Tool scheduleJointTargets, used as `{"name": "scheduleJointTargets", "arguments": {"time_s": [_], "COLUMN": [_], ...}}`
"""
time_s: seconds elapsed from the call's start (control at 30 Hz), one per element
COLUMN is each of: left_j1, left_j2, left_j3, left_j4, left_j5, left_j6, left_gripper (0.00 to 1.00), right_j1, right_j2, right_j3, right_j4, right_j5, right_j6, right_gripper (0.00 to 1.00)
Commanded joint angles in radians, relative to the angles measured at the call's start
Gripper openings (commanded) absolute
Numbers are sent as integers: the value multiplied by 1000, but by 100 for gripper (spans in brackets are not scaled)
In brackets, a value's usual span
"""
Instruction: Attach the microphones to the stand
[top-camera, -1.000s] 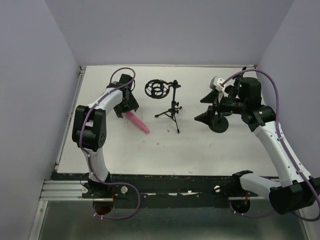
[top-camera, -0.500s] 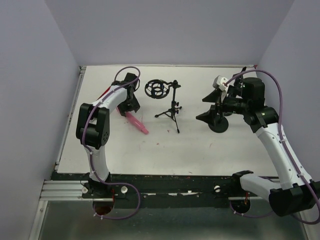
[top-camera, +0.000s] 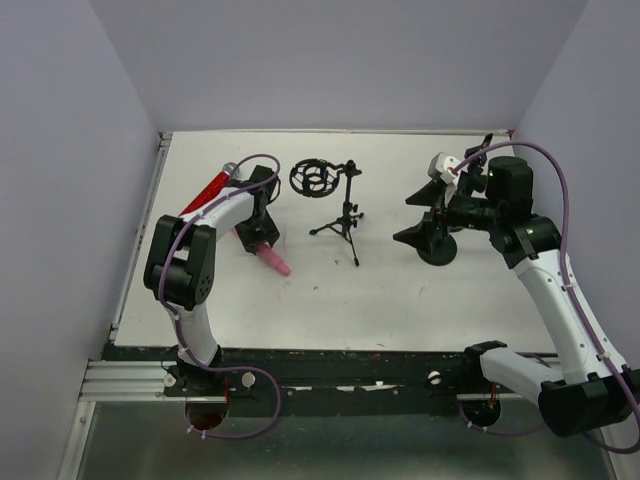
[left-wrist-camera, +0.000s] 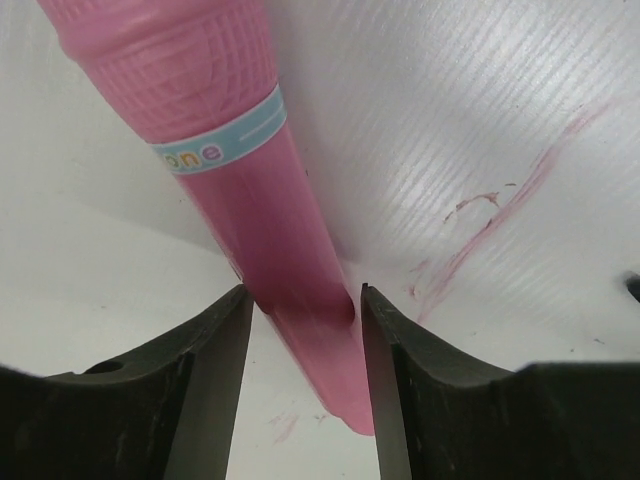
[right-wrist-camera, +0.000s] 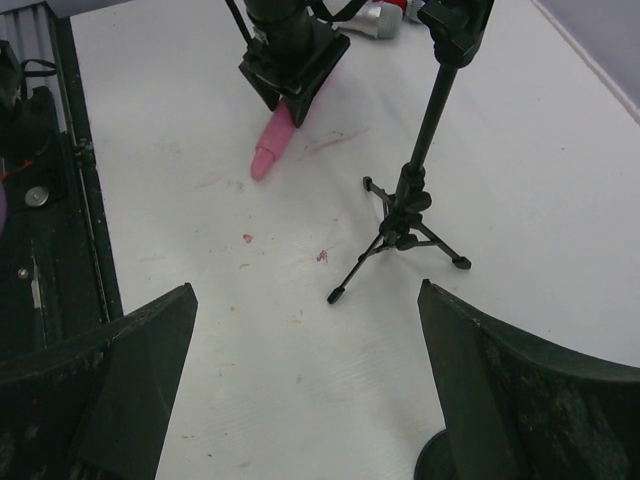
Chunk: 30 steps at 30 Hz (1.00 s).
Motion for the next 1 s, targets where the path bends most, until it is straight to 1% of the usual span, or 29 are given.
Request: {"name": "scheduleJointTargets", "arguments": {"time_s": [0.0, 0.17, 0.3, 0.33, 0.4, 0.47, 0.53, 0.6, 0.73, 0.9, 0.97], "left_j1": [-22, -37, -46, -48, -48, -48, -57, -75, -124, -144, -144], "left_j2": [-59, -114, -119, -118, -130, -160, -209, -289, -504, -855, -1005], "left_j3": [-45, -174, -236, -242, -260, -280, -297, -317, -380, -470, -492], "left_j4": [25, 99, 139, 140, 154, 171, 174, 174, 188, 219, 251], "left_j5": [25, 103, 119, 119, 113, 111, 100, 88, 63, 43, 46], "left_j6": [-65, -137, -161, -158, -151, -143, -126, -105, -57, 53, 136], "left_gripper": [57, 57, 57, 54, 40, 21, 14, 10, 5, 1, 0], "right_j1": [-7, -7, -8, -7, -7, -10, -7, -7, -7, -8, -7], "right_j2": [-20, -23, -24, -24, -29, -31, -31, -31, -15, 14, 26], "right_j3": [25, 38, 38, 36, 36, 35, 33, 33, 68, 124, 148], "right_j4": [-31, -45, -51, -55, -61, -73, -87, -105, -174, -271, -297], "right_j5": [-32, -35, -48, -48, -51, -51, -60, -77, -103, -141, -158], "right_j6": [-7, -14, -15, -14, -18, -21, -23, -30, -64, -105, -115], "right_gripper": [100, 100, 100, 100, 100, 100, 100, 100, 100, 100, 100]}}
